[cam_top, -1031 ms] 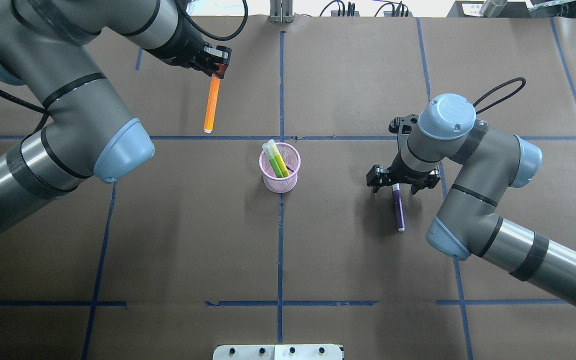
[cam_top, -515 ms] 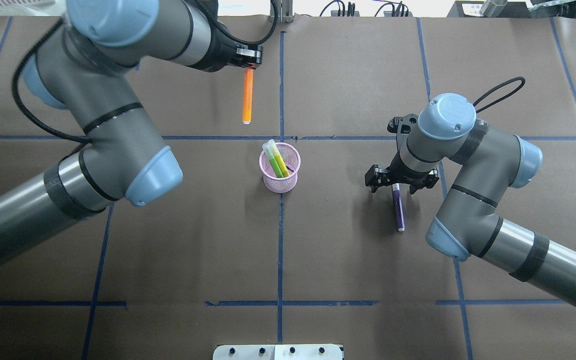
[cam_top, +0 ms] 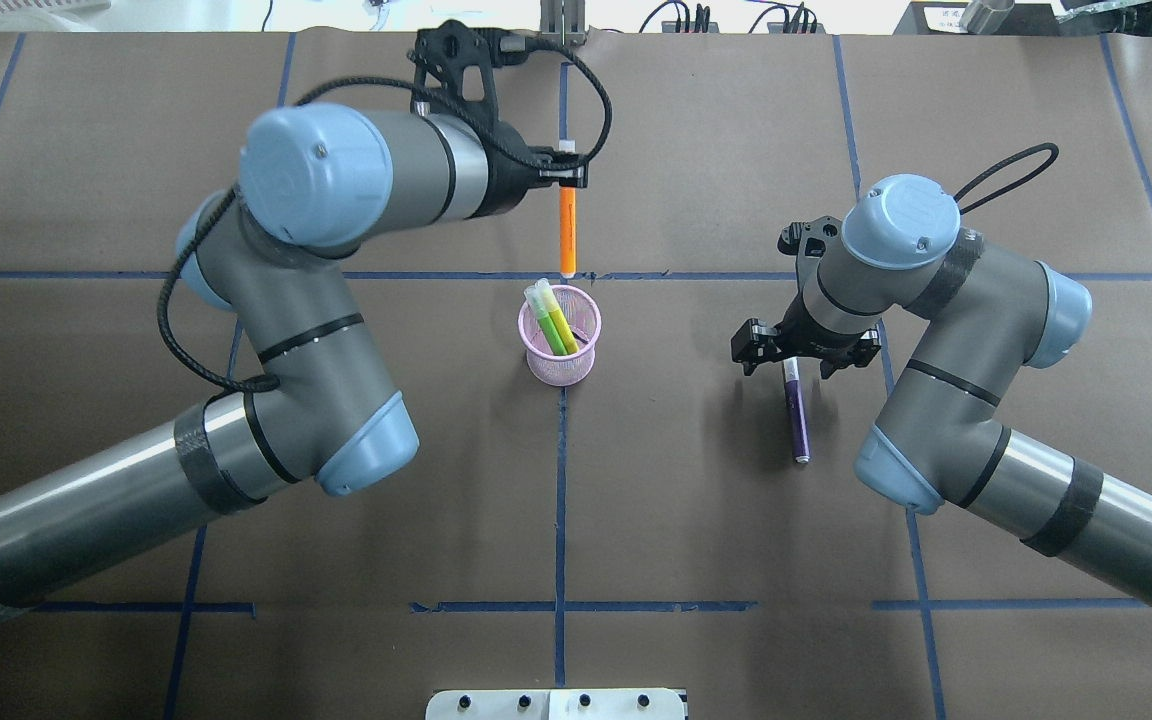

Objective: Collect pens into pen holder
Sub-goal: 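Carry the orange marker over the cup with the left gripper, then open the left gripper to drop the orange marker into the cup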

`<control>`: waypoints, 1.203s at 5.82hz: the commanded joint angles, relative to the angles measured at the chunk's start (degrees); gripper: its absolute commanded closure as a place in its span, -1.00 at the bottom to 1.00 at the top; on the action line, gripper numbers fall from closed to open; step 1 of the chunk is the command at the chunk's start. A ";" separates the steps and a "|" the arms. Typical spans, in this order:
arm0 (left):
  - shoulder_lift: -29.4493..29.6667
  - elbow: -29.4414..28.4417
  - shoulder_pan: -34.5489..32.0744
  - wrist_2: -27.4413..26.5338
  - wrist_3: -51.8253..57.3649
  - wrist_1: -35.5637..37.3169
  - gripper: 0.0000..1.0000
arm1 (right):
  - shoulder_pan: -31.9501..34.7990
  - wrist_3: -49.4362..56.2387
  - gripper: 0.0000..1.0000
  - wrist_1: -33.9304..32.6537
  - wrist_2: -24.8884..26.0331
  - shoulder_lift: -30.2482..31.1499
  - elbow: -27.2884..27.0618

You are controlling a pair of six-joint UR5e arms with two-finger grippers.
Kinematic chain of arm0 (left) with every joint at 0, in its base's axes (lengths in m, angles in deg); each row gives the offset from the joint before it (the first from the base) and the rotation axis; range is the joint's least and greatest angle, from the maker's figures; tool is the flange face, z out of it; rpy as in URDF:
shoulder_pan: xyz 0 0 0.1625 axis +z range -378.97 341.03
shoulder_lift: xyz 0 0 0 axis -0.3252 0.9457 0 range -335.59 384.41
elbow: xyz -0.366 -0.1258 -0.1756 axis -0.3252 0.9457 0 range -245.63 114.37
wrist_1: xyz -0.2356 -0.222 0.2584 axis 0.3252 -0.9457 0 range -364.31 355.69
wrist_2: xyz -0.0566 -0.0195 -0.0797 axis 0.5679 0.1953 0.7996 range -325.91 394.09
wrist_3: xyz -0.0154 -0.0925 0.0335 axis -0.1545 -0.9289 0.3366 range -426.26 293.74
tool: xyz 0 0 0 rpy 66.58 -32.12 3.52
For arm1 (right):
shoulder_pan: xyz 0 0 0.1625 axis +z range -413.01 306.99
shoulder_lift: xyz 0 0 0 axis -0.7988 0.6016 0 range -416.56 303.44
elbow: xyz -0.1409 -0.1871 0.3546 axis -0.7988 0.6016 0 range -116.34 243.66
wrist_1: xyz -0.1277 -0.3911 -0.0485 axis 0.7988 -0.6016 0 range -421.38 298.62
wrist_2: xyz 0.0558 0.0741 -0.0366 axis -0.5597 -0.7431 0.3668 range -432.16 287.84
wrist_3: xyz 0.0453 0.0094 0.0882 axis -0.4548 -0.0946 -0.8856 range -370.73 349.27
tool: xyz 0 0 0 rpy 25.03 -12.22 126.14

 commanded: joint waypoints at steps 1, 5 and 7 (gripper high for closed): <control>-3.64 -2.55 2.43 -1.24 -0.27 -7.54 1.00 | -0.04 0.00 -1.00 0.00 0.00 -0.05 0.07; -3.76 -4.85 4.81 -1.24 -0.36 -10.22 1.00 | -0.04 0.00 -1.00 -0.09 0.00 -0.05 0.07; -3.76 -4.85 4.90 -1.24 -0.27 -10.22 -0.78 | -0.04 0.00 -1.00 0.00 0.00 -0.05 0.07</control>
